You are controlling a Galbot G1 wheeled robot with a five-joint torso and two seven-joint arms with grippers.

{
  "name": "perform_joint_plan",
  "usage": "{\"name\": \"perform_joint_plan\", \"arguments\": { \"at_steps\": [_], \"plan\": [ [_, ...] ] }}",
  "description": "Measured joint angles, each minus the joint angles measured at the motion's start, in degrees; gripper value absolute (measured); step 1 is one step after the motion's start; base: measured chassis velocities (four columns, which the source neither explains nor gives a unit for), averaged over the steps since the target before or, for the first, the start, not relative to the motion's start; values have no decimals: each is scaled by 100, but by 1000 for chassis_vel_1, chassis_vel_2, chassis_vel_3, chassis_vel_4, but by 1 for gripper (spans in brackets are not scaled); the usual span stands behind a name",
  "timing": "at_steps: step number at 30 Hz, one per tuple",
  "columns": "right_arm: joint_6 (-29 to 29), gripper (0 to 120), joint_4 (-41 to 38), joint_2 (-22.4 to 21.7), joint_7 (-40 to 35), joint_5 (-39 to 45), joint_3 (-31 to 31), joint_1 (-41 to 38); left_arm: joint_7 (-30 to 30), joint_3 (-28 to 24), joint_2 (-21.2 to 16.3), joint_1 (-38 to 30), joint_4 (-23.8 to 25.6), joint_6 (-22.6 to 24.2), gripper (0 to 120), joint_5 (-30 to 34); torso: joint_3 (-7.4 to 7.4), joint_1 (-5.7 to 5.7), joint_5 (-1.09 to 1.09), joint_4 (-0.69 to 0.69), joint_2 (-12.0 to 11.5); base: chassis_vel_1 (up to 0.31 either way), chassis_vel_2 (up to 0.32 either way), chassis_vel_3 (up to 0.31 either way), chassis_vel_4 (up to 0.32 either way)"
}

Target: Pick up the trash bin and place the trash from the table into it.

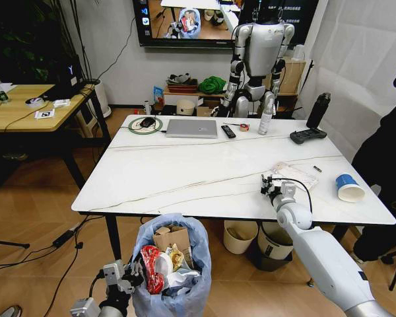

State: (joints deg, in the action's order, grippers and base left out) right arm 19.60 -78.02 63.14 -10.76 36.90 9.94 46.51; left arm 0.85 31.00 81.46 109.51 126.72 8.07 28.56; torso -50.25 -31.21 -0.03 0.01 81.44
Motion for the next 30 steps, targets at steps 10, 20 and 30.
{"name": "perform_joint_plan", "arguments": {
  "at_steps": [10, 20, 30],
  "plan": [
    [-96, 0, -1483, -637, 60, 413, 87, 689, 6, -67, -67, -23, -46, 6, 1, 27, -1, -1, -1, -3, -2, 0, 0, 0, 0],
    [-347, 0, -3018, -1079, 288, 969, -220, 967, 6, 12, -62, -19, 1, 14, 1, 83, 1, 0, 4, -2, -1, 0, 0, 0, 0],
    [-649, 0, -4452, -1583, 689, 1221, -1084, 1191, -7, 31, 41, 8, 22, 15, 1, 46, 2, 1, 4, -2, 1, 0, 0, 0, 0]
  ]
}}
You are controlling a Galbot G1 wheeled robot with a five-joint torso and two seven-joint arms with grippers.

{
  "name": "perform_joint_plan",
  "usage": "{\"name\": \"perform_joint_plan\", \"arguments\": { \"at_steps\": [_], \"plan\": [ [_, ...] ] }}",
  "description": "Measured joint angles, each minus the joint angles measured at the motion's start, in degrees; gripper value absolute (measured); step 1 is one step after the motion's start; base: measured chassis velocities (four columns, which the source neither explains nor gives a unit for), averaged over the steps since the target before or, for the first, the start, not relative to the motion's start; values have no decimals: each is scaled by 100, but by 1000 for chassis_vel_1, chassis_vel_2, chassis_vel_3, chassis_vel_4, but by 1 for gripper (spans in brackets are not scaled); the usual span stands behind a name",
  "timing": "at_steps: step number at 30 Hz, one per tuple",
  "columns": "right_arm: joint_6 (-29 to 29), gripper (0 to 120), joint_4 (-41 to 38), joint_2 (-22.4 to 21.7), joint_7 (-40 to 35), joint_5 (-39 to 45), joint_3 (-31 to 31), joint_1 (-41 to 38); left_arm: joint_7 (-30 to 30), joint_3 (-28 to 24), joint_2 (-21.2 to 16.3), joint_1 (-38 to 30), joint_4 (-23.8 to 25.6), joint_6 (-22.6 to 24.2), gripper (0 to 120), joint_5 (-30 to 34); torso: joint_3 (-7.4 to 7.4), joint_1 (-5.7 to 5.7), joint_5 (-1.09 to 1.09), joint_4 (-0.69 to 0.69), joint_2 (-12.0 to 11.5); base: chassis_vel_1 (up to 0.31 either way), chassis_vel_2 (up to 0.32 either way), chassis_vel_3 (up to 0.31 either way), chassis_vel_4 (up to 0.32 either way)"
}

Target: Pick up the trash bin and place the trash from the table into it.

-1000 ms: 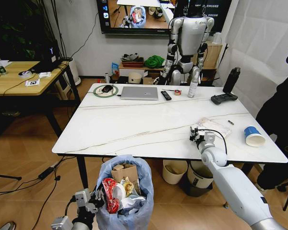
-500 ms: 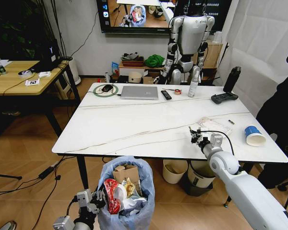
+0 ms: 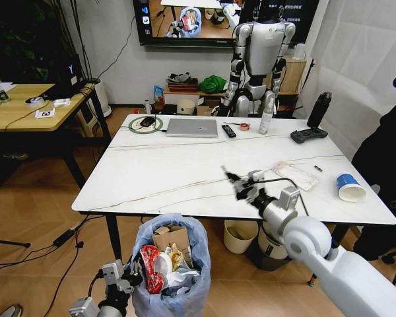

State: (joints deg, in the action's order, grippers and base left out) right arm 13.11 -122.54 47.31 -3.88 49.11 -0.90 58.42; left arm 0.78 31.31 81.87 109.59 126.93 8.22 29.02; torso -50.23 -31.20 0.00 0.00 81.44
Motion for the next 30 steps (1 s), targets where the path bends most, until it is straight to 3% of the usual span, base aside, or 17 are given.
{"name": "perform_joint_plan", "arguments": {
  "at_steps": [7, 16, 30],
  "plan": [
    [-372, 0, -256, -237, 649, -210, -579, 105, -4, 48, 70, 10, 34, 1, 1, -27, 0, 0, 0, 0, 0, 0, 0, 0, 0],
    [-611, 0, 62, -133, 1179, -1174, -1082, 380, -8, 55, 125, 33, 83, 1, 1, -75, 0, 0, -1, 0, 0, 0, 0, 0, 0],
    [-723, 0, 175, -55, 1155, -1510, -849, 764, -1, 30, 108, 14, 89, 4, 1, -68, 0, 0, 0, 0, 0, 0, 0, 0, 0]
  ]
}}
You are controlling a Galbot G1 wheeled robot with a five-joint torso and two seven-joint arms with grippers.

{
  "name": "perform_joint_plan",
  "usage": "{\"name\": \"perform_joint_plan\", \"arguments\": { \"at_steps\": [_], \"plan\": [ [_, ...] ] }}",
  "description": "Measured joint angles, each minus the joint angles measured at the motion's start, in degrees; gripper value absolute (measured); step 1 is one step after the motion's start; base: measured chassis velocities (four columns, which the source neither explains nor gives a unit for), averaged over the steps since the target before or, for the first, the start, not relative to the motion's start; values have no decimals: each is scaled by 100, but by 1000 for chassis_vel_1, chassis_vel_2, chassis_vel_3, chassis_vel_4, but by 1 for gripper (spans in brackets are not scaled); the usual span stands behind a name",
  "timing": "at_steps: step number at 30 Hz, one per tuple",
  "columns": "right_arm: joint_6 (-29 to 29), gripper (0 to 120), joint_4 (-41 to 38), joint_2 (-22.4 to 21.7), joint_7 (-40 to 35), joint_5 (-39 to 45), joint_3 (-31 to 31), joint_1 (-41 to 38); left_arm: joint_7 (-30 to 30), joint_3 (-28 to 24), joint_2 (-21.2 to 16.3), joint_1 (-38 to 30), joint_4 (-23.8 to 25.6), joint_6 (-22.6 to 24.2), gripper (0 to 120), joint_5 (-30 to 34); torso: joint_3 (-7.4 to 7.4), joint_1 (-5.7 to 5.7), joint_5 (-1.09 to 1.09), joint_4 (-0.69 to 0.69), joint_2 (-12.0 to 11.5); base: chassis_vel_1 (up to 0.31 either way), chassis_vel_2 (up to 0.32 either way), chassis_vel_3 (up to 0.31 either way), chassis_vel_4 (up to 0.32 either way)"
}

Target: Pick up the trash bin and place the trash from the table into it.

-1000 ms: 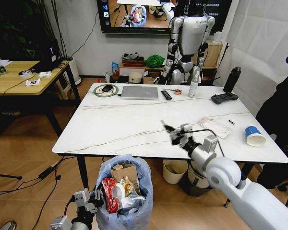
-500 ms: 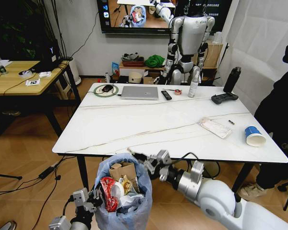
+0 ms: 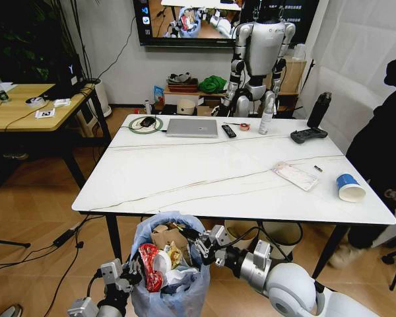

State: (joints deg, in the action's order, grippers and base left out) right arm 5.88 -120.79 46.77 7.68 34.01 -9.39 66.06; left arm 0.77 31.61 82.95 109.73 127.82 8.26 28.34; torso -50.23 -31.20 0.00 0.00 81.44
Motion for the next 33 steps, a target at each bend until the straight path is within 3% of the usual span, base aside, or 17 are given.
{"name": "perform_joint_plan", "arguments": {
  "at_steps": [3, 14, 17, 26, 33],
  "plan": [
    [-31, 1, -2, -7, -2, -67, 37, 87, 1, -4, -5, -1, 0, 1, 1, 2, 0, 0, 0, -1, 0, 0, 0, 0, 0],
    [-51, 44, -120, -9, -42, -122, 224, 328, 8, -22, -30, 5, 0, 5, 1, 2, 0, 0, 0, 0, 0, 0, 0, 0, 0],
    [-48, 51, -181, 0, -56, -118, 311, 361, 9, -33, -29, 10, -1, 5, 1, -7, 0, 0, 0, 0, 0, 0, 0, 0, 0],
    [-42, 88, -204, 387, -478, 88, 1044, 328, 8, -90, -65, 38, -28, -9, 1, -31, 0, 0, 0, 1, 0, 0, 0, 0, 0],
    [29, 100, 94, 646, -720, 273, 1643, 223, 5, -98, -161, 24, -29, -10, 1, 14, 0, 0, -1, 0, 0, 0, 0, 0, 0]
  ]
}}
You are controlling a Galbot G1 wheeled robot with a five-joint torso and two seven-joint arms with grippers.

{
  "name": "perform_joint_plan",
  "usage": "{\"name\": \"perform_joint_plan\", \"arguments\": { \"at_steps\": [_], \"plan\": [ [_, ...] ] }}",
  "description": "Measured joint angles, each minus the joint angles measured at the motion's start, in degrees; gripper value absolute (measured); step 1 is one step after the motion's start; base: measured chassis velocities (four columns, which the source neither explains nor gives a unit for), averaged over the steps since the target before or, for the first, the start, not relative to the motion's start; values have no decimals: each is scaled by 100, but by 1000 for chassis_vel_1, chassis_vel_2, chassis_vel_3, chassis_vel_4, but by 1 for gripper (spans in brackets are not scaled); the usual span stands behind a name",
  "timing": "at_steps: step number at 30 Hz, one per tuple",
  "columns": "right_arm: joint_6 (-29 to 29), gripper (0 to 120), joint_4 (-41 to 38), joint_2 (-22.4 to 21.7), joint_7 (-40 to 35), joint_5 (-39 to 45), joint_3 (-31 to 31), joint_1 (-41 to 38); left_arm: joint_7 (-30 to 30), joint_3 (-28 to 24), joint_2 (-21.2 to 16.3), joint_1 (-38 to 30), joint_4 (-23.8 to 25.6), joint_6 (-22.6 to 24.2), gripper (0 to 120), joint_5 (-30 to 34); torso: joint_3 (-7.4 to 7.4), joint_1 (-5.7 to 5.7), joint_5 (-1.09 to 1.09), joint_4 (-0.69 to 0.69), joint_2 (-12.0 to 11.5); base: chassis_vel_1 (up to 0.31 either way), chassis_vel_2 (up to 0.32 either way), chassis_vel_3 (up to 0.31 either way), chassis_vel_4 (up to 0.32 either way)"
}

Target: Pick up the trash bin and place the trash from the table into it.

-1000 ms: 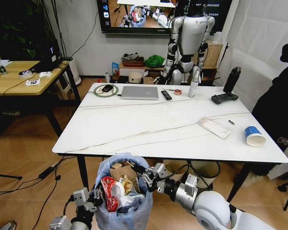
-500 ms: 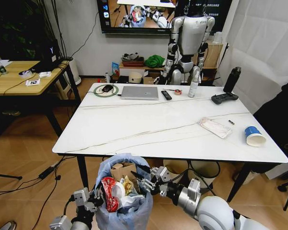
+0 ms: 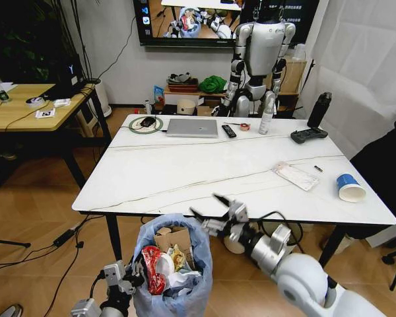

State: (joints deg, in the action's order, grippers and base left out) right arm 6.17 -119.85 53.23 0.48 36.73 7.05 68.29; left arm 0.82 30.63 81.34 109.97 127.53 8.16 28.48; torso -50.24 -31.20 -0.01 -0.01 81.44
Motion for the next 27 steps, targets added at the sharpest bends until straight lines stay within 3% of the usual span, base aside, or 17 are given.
{"name": "perform_joint_plan", "arguments": {
  "at_steps": [11, 27],
  "plan": [
    [543, 100, 751, 344, -641, 389, 814, -546, -14, -32, -43, -21, -42, -13, 1, 35, 0, 0, 0, 0, 0, 0, 0, 0, 0],
    [1095, 100, 1843, 477, -1153, 147, 1621, -665, -18, -39, -37, -45, -40, -17, 1, 48, 0, 0, 0, -1, 0, 0, 0, 0, 0]
  ]
}}
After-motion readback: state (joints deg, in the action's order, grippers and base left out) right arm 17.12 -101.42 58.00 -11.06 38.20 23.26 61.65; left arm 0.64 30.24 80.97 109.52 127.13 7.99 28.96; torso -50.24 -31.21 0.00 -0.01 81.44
